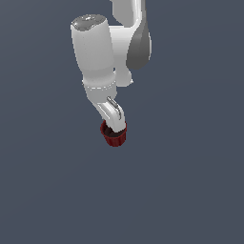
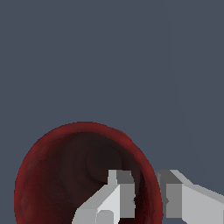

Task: Pick up the object and move it to a goal position.

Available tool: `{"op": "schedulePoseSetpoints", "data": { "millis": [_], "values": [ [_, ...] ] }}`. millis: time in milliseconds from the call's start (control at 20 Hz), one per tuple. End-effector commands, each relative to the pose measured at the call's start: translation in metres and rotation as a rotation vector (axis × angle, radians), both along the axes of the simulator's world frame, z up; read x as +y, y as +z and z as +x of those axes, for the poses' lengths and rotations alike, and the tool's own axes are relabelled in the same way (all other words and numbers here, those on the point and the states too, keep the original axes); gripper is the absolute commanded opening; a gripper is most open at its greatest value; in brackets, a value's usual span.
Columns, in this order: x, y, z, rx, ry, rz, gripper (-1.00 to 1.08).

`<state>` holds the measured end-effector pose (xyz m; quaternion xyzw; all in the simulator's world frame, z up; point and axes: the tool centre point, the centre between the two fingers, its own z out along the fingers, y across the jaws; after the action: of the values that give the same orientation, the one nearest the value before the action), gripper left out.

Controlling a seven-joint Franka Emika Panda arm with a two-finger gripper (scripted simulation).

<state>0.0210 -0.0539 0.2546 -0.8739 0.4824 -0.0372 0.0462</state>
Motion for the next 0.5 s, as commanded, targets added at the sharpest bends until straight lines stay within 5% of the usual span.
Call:
{"op": "schedulePoseSetpoints", "data": {
  "millis": [0, 450],
  "values": [
    [0.002, 0.027, 0.008, -0.003, 0.0, -0.001, -1.0],
    [0.007, 0.104, 0.034, -0.003, 0.0, 0.0, -1.0]
  ]
}}
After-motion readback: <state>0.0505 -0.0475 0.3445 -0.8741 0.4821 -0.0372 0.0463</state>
